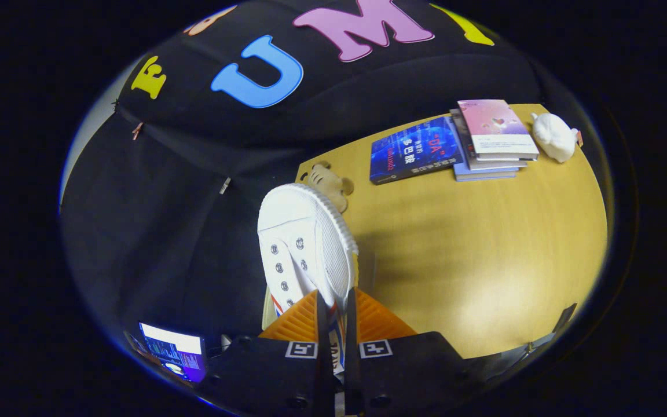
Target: Open the storage box then place both shoes into the box .Put the left shoe in first, then the right shoe, with the right side of both shoes facing outward in a uniform manner.
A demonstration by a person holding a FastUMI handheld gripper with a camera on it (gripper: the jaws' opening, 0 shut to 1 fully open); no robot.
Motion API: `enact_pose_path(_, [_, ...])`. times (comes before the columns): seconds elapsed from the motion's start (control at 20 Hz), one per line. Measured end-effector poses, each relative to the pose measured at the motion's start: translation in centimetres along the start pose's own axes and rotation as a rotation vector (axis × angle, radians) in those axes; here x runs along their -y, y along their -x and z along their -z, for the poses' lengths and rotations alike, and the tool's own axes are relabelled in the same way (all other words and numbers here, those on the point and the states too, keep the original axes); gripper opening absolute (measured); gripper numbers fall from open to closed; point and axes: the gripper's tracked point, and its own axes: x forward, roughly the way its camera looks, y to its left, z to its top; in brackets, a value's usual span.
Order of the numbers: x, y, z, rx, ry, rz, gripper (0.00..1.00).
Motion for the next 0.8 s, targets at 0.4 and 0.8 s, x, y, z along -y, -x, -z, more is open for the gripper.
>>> enact_pose_path(0.4, [-5.5, -7.7, 3.9, -0.132, 0.005, 0.006, 0.11])
enact_pose_path(0.8, [-1.4, -13.6, 6.0, -0.195, 0.050, 0.148, 0.11])
